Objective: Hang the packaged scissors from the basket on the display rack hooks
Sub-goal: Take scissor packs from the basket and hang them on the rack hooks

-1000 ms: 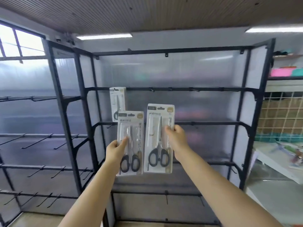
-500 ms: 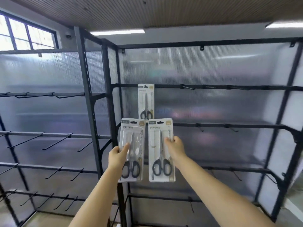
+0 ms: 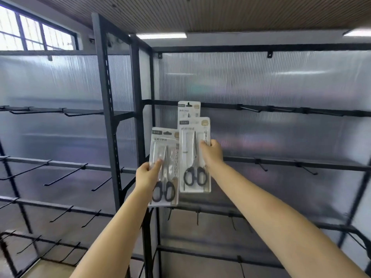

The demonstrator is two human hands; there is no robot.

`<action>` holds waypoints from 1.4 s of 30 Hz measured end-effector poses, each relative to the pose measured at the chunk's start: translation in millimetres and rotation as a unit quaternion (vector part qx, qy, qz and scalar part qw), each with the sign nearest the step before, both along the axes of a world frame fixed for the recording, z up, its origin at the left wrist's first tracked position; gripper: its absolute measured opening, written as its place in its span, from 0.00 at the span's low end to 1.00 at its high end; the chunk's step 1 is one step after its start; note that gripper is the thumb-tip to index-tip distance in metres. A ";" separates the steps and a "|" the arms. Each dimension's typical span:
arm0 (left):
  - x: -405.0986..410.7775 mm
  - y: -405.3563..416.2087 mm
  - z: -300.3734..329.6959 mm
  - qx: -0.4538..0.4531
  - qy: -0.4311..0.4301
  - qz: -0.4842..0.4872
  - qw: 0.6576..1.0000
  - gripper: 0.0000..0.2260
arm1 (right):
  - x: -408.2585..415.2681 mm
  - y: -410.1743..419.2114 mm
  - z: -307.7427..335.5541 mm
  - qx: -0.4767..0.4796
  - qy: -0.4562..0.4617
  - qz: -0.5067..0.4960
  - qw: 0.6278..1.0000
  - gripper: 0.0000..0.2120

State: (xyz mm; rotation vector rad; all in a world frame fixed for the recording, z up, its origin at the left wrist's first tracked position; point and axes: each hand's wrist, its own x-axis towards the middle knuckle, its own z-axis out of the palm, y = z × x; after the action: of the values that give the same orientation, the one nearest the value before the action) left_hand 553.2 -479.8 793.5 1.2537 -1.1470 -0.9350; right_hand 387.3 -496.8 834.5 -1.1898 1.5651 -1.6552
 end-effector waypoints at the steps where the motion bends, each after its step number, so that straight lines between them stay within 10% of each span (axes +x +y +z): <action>1: -0.3 -5.7 4.2 -0.002 -0.005 0.007 1.000 0.20 | -0.1 -8.4 3.1 -0.003 0.000 0.000 1.000 0.11; 28: 12.7 -125.0 7.0 0.007 -0.011 0.050 0.999 0.20 | -9.6 -149.1 32.4 -0.038 0.020 -0.036 0.998 0.16; 42: -0.5 -150.1 -2.1 0.006 0.005 -0.009 1.000 0.18 | -19.7 -159.3 21.1 -0.016 0.186 -0.100 0.977 0.13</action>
State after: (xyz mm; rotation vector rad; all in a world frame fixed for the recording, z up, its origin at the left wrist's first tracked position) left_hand 552.8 -630.0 791.4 1.2484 -1.1485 -0.9621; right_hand 367.6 -656.1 855.7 -1.4644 1.9469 -1.6537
